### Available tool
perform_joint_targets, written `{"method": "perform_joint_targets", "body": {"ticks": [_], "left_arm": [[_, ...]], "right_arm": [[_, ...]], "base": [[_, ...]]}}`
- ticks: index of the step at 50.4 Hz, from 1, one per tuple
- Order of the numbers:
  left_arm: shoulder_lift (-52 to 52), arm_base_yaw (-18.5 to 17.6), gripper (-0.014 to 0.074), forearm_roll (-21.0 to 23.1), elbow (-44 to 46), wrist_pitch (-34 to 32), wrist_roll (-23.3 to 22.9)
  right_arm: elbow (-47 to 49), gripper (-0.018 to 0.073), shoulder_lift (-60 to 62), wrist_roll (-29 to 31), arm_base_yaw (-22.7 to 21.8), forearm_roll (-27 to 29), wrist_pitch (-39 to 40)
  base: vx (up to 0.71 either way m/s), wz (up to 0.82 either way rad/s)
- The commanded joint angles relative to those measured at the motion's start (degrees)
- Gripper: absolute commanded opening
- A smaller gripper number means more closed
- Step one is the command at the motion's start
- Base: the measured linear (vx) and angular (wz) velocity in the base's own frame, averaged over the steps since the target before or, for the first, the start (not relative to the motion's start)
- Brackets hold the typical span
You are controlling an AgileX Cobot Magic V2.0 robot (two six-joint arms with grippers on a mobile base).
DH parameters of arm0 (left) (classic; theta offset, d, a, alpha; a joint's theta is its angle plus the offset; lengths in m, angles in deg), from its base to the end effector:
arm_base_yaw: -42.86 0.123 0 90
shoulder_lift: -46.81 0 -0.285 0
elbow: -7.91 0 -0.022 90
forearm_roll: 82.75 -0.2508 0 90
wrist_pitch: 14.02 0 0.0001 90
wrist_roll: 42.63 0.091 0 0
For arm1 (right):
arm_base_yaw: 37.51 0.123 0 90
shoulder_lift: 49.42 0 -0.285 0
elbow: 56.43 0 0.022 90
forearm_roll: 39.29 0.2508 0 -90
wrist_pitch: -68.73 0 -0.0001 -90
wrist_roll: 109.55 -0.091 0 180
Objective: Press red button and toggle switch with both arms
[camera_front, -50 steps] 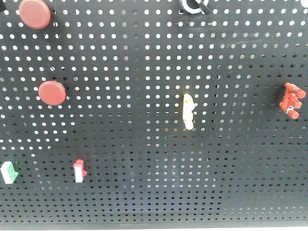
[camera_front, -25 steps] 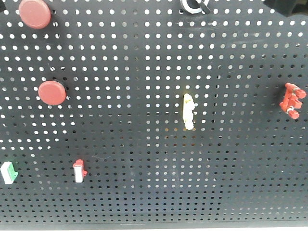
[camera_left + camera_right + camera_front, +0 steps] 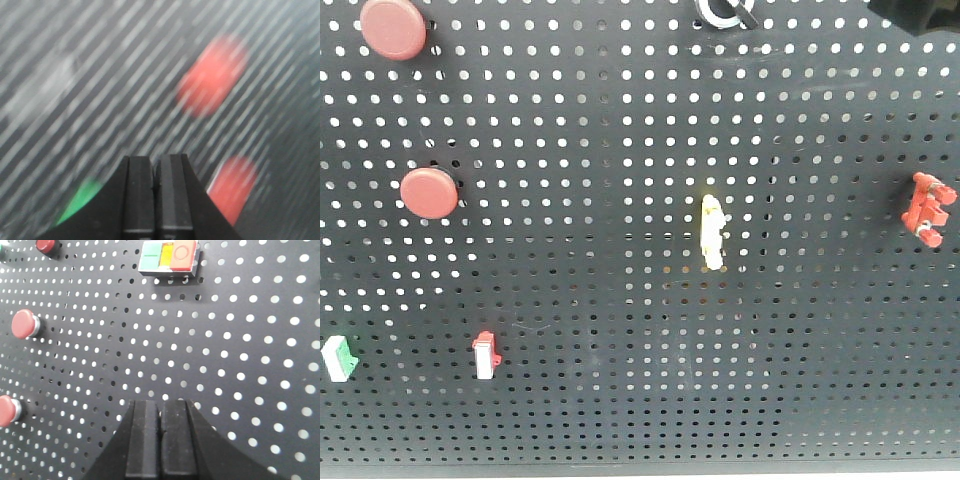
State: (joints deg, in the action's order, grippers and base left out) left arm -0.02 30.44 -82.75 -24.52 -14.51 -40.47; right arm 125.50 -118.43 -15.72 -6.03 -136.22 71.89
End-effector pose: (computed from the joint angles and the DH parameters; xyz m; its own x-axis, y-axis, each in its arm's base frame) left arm 0.1334 -0.0294 0.4168 0.1982 -0.0050 -0.9802 0.2078 0.9775 0.0370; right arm 0.1717 0.1108 0.5419 0.4266 0.0424 -0.9034 -0.4935 0.8480 -0.1932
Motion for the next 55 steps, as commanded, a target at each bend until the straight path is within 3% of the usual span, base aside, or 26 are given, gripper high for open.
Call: {"method": "perform_joint_targets", "body": {"ticks": [1, 9, 23, 37, 55], "left_arm": [[8.9, 5.6, 0.0002, 1.3, -9.5, -4.1, 0.0], [22.1, 12.9, 0.0002, 1.1, -27.5, -4.3, 0.0], [41.1, 13.4, 0.0002, 0.8, -48.1, -4.9, -0.2], [39.8, 13.4, 0.0002, 0.8, -47.9, 8.2, -0.2], [39.8, 13.4, 0.0002, 0.8, -47.9, 9.0, -0.2]], "right_arm": [[1.7, 0.0000, 0.7, 0.5, -0.3, -0.5, -0.3], [1.7, 0.0000, 0.7, 0.5, -0.3, -0.5, -0.2], [1.7, 0.0000, 0.7, 0.5, -0.3, -0.5, -0.2], [1.7, 0.0000, 0.5, 0.5, -0.3, -0.5, 0.3], [1.7, 0.0000, 0.5, 0.5, -0.3, -0.5, 0.3]], "base": [[0.00, 0.00], [0.00, 0.00], [0.00, 0.00], [0.00, 0.00], [0.00, 0.00]]}}
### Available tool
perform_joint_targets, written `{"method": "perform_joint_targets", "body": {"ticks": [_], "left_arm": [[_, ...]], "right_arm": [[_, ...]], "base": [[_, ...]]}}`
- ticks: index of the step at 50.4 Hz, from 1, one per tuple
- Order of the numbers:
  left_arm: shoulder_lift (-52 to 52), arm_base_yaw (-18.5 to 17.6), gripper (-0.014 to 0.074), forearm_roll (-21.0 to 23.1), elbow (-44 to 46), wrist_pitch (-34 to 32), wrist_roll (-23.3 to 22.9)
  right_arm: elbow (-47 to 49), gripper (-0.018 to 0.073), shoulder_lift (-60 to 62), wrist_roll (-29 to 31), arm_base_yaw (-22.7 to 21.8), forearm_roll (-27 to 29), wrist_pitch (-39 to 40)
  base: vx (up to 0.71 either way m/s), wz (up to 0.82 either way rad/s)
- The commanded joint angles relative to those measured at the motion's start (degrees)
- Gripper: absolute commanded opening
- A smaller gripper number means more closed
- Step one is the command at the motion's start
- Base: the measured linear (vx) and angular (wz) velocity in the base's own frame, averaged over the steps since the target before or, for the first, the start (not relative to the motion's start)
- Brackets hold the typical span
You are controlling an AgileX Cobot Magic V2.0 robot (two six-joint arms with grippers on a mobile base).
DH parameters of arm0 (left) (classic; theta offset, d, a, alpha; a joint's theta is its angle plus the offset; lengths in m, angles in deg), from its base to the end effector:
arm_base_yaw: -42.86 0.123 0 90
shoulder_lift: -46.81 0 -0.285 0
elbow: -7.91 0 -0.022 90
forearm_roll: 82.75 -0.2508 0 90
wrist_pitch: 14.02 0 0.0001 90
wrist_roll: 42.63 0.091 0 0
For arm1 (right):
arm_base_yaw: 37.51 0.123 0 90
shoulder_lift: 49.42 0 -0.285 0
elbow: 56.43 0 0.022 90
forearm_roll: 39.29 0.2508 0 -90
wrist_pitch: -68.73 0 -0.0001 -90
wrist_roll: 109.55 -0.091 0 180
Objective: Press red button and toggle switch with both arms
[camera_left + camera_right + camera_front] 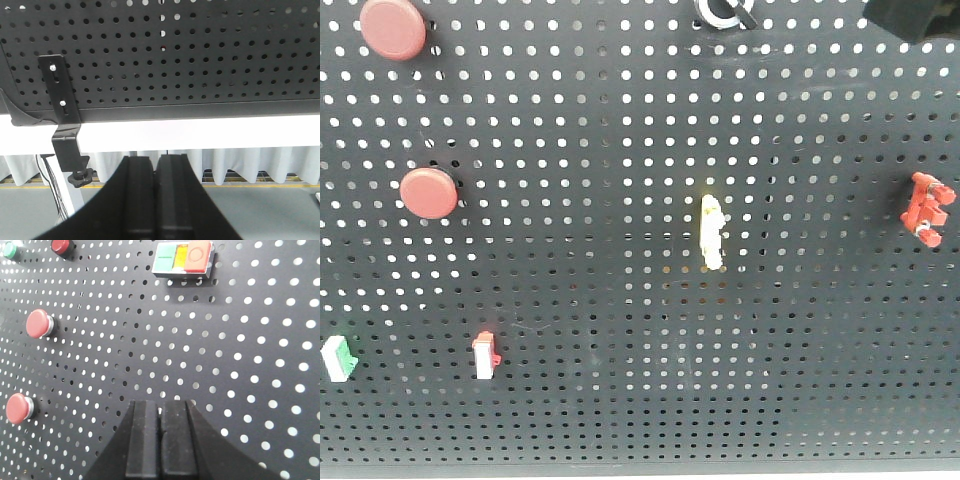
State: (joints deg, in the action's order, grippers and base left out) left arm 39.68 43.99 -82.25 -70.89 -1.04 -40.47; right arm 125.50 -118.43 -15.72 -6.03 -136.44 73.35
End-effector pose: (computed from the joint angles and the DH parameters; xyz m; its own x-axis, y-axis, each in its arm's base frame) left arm 0.0557 0.0009 0.1839 -0.1553 0.0261 -0.9875 -0.0133 0.9995 0.0285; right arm 0.1704 0.1128 0.5415 0.4296 0.0400 -0.9021 -0.5110 0.8345 -0.2064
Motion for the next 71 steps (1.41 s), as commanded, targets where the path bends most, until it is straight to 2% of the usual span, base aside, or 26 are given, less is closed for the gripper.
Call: {"method": "perform_joint_targets", "body": {"ticks": [1, 10, 14, 16, 23, 30, 32, 35, 39, 41, 43, 45, 47, 49, 52, 58, 66, 71], "left_arm": [[0.1, -0.1, 0.0002, 0.3, -1.5, -4.5, -0.2], [0.1, -0.1, 0.0002, 0.3, -1.5, -4.5, -0.2], [0.1, -0.1, 0.0002, 0.3, -1.5, -4.5, -0.2], [0.1, -0.1, 0.0002, 0.3, -1.5, -4.5, -0.2], [0.1, -0.1, 0.0002, 0.3, -1.5, -4.5, -0.2], [0.1, -0.1, 0.0002, 0.3, -1.5, -4.5, -0.2], [0.1, -0.1, 0.0002, 0.3, -1.5, -4.5, -0.2], [0.1, -0.1, 0.0002, 0.3, -1.5, -4.5, -0.2], [0.1, -0.1, 0.0002, 0.3, -1.5, -4.5, -0.2], [0.1, -0.1, 0.0002, 0.3, -1.5, -4.5, -0.2], [0.1, -0.1, 0.0002, 0.3, -1.5, -4.5, -0.2], [0.1, -0.1, 0.0002, 0.3, -1.5, -4.5, -0.2], [0.1, -0.1, 0.0002, 0.3, -1.5, -4.5, -0.2], [0.1, -0.1, 0.0002, 0.3, -1.5, -4.5, -0.2], [0.1, -0.1, 0.0002, 0.3, -1.5, -4.5, -0.2], [0.1, -0.1, 0.0002, 0.3, -1.5, -4.5, -0.2], [0.1, -0.1, 0.0002, 0.3, -1.5, -4.5, -0.2], [0.1, -0.1, 0.0002, 0.3, -1.5, -4.5, -0.2]], "right_arm": [[1.7, 0.0000, 0.5, 0.5, -0.3, -0.2, -1.1], [1.7, 0.0000, 0.8, 0.5, -0.3, -0.4, -1.2], [0.9, 0.0000, 3.2, -0.7, -0.3, -4.8, -0.9], [-0.4, 0.0000, 4.9, -2.1, -0.3, -5.0, -1.6], [-10.2, 0.0000, 13.2, -8.8, -0.4, -5.0, -10.3], [-22.4, 0.0000, 24.0, -8.7, -0.4, -4.0, -15.2], [-25.8, 0.0000, 27.8, -6.2, -0.4, -1.2, -16.4], [-29.8, 0.0000, 32.6, 0.0, -0.4, 7.3, -18.4], [-33.2, 0.0000, 39.2, 17.3, -0.4, 23.7, -22.1], [-34.3, 0.0000, 42.3, 27.9, -0.3, 31.8, -24.7], [-35.1, 0.0000, 45.0, 37.4, -0.3, 37.3, -27.6], [-35.9, 0.0000, 46.8, 44.8, -0.3, 43.3, -30.9], [-36.1, 0.0000, 48.4, 49.0, -0.3, 47.6, -34.1], [-36.1, 0.0000, 49.9, 51.9, -0.3, 52.3, -37.9], [-36.1, 0.0000, 51.6, 54.0, -0.3, 56.0, -42.6], [-36.1, 0.0000, 53.2, 54.3, -0.3, 58.1, -46.8], [-38.0, 0.0000, 53.2, 54.6, -2.4, 56.4, -40.5], [-41.2, 0.0000, 53.5, 58.2, -7.1, 59.5, -33.9]], "base": [[0.00, 0.00], [0.00, 0.00], [0.00, 0.00], [0.00, 0.00], [0.00, 0.00], [0.00, 0.00], [0.00, 0.00], [0.00, 0.00], [0.00, 0.00], [0.00, 0.00], [0.00, 0.00], [0.00, 0.00], [0.00, 0.00], [0.00, 0.00], [0.00, 0.00], [0.00, 0.00], [0.00, 0.00], [0.00, 0.00]]}}
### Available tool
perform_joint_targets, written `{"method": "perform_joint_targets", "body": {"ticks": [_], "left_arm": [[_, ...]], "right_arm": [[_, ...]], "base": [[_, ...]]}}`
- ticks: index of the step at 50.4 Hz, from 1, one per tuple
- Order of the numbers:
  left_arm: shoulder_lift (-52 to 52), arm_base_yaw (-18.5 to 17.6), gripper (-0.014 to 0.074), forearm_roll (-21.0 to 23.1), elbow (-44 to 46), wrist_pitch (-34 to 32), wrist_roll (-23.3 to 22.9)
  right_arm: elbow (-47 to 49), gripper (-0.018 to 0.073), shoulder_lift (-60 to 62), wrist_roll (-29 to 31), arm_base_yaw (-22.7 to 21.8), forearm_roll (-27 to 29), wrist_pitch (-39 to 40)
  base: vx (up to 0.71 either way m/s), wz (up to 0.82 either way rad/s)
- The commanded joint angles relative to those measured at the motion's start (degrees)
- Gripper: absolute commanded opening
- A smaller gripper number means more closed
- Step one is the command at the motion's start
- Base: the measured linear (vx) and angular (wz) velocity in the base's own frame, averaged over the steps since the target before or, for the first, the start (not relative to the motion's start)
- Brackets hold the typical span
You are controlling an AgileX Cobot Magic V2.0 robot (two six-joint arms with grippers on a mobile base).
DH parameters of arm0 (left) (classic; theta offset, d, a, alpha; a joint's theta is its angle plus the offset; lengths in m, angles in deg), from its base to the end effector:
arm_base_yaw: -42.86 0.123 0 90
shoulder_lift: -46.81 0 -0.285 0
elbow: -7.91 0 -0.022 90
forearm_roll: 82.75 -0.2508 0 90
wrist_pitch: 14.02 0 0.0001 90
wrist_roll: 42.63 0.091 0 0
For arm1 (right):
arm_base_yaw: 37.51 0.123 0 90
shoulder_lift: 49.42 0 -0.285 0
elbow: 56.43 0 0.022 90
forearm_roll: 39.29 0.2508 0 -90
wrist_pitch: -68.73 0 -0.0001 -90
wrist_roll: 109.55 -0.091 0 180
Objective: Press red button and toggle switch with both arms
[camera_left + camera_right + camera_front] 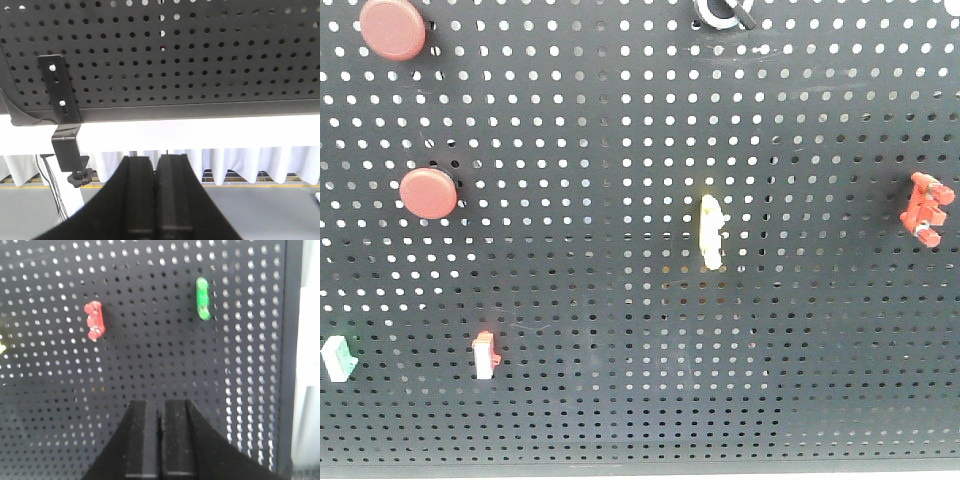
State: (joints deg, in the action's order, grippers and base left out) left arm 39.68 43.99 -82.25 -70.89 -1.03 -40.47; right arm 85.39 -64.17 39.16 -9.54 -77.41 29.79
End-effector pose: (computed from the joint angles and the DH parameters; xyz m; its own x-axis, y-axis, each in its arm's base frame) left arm 0.0557 0.0009 0.1839 -0.1555 0.0261 -0.9875 -0.0133 0.9995 0.0285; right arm 0.0120 -0.0337 0.3710 0.0714 0.0360 -0.9968 -0.0906 0.9955 0.0294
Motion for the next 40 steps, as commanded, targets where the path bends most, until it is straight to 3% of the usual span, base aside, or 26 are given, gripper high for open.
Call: {"method": "perform_joint_targets", "body": {"ticks": [1, 12, 18, 24, 34, 40], "left_arm": [[0.1, -0.1, 0.0002, 0.3, -1.5, -4.5, -0.2], [0.1, -0.1, 0.0002, 0.3, -1.5, -4.5, -0.2], [0.1, -0.1, 0.0002, 0.3, -1.5, -4.5, -0.2], [0.1, -0.1, 0.0002, 0.3, -1.5, -4.5, -0.2], [0.1, -0.1, 0.0002, 0.3, -1.5, -4.5, -0.2], [0.1, -0.1, 0.0002, 0.3, -1.5, -4.5, -0.2]], "right_arm": [[-2.1, 0.0000, -0.6, 4.6, -5.0, 2.0, 10.9], [-14.8, 0.0000, 5.8, 24.5, -23.5, 26.9, 19.8], [-23.8, 0.0000, 8.7, 35.5, -30.7, 38.9, 26.0], [-29.8, 0.0000, 8.3, 40.0, -33.5, 41.7, 29.9], [-41.9, 0.0000, 8.6, 37.2, -32.4, 39.5, 38.9], [-41.4, 0.0000, 8.5, 35.2, -29.6, 37.1, 34.2]], "base": [[0.00, 0.00], [0.00, 0.00], [0.00, 0.00], [0.00, 0.00], [0.00, 0.00], [0.00, 0.00]]}}
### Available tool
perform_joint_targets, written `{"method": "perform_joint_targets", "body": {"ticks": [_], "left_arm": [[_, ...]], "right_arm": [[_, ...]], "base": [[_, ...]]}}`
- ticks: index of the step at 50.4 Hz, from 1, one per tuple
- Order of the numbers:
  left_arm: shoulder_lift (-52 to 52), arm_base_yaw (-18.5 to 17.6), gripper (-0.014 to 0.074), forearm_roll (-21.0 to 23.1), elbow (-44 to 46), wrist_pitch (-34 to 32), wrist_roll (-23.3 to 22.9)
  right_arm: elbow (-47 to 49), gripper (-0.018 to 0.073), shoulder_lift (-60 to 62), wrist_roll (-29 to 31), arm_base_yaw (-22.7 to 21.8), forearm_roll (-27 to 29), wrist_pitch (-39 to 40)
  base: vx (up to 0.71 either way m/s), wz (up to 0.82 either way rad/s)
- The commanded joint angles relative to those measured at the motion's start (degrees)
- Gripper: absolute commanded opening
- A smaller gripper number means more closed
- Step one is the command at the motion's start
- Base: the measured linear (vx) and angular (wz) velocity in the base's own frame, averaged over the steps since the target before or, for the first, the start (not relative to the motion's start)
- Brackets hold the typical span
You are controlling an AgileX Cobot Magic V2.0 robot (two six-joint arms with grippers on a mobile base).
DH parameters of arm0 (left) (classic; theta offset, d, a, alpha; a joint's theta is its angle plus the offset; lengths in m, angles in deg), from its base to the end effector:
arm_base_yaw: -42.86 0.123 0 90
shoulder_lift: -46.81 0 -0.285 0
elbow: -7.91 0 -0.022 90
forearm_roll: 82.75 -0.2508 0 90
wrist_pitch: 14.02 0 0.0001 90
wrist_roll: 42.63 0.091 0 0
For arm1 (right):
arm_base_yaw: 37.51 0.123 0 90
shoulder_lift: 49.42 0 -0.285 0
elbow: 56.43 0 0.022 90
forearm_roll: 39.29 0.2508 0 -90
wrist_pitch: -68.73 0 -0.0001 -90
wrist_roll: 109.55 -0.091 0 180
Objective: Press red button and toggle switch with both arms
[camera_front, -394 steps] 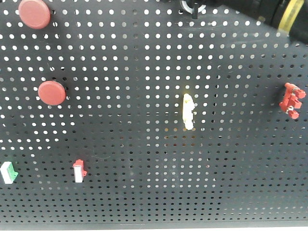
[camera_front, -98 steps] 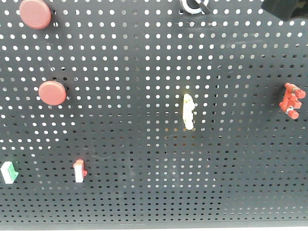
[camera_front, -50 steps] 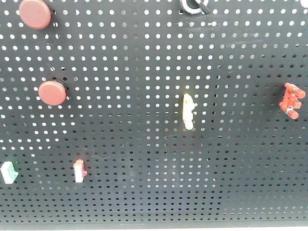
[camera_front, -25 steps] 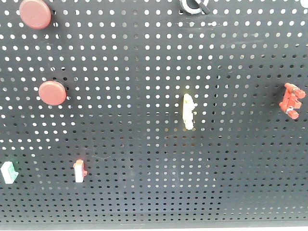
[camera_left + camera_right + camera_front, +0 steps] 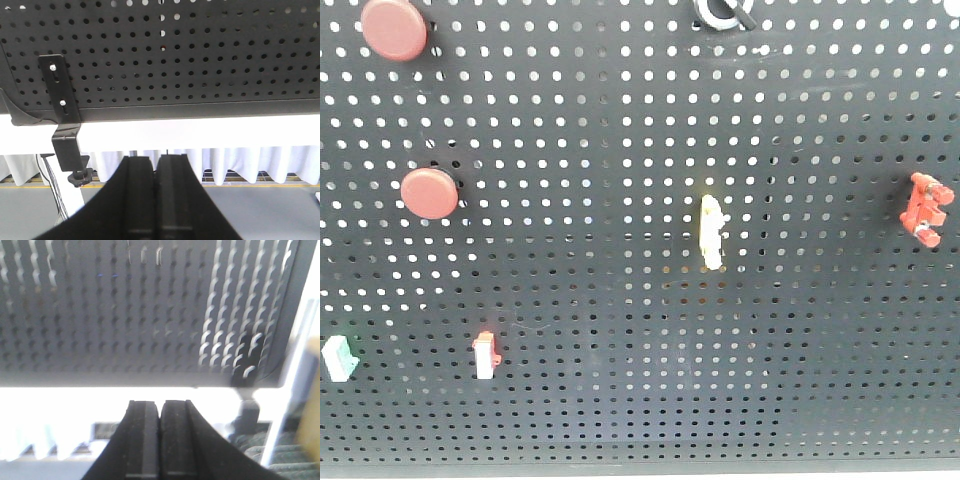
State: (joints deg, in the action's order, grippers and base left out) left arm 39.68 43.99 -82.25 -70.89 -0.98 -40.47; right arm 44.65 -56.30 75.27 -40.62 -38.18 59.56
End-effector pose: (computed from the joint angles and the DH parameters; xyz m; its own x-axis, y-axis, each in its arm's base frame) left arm 0.0557 0.0009 0.1838 -0.1563 0.0261 -0.9874 -0.0132 0.9995 0.0285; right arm 0.0561 -0.0028 0.1895 -0.0896 -0.0602 -0.9942 0.0455 0.9969 -0.0644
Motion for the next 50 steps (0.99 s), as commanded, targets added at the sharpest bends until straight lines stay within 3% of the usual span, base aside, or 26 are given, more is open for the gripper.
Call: {"method": "perform_joint_targets", "body": {"ticks": [1, 50], "left_arm": [[0.1, -0.1, 0.0002, 0.3, -1.5, -4.5, -0.2], [0.1, -0.1, 0.0002, 0.3, -1.5, -4.4, -0.2]], "right_arm": [[-0.7, 0.0000, 0.7, -0.9, 2.0, -2.7, 4.1], [-0.7, 0.0000, 0.7, -0.9, 2.9, -3.5, 3.6]], "base": [[0.00, 0.00], [0.00, 0.00]]}}
